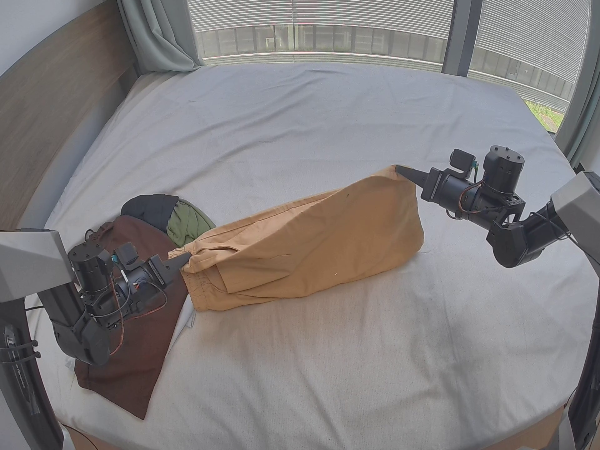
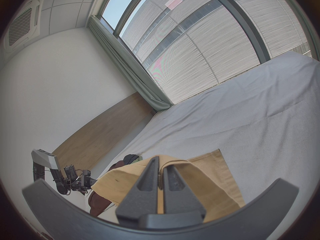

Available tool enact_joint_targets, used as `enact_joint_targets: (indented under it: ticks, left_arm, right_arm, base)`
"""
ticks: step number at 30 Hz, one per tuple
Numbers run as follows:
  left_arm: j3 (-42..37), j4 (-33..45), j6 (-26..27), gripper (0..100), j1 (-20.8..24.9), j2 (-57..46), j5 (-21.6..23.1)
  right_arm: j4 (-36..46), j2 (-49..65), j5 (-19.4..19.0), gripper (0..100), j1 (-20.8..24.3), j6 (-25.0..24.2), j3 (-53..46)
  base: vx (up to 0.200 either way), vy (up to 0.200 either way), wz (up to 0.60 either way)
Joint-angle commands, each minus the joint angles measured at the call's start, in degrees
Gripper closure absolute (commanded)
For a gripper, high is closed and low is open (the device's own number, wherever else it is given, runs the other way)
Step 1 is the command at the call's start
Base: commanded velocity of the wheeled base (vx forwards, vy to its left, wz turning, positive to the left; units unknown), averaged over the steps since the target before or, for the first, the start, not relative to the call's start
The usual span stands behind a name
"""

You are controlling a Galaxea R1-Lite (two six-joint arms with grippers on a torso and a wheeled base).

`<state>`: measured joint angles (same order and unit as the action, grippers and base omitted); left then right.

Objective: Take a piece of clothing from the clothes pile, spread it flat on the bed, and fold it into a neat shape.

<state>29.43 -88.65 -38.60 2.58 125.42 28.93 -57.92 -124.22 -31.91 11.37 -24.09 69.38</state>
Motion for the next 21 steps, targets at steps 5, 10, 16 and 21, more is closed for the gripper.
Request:
enact_joint_targets:
  ticks: [5, 10, 16, 21]
  left_arm:
    - [3.1, 0.0, 0.0, 100, 0.1, 4.1, -1.2]
    - [5.6, -0.1, 0.2, 100, 0.2, 6.4, -3.7]
    - [6.5, -0.1, 0.3, 100, 0.2, 7.7, -4.7]
    - [7.1, -0.1, 0.2, 100, 0.2, 7.8, -4.7]
  right_arm:
    - [3.8, -5.0, 1.2, 100, -0.3, 0.0, 7.1]
    - [4.9, -8.1, 2.0, 100, -0.2, 0.0, 12.0]
    - [7.1, -11.0, 3.8, 100, -0.1, 0.0, 16.5]
    - [7.6, -13.6, 4.1, 100, -0.1, 0.0, 20.0]
  base:
    - [0.000, 0.000, 0.00]
    - [0.000, 0.000, 0.00]
    - [0.000, 0.000, 0.00]
    - [0.000, 0.000, 0.00]
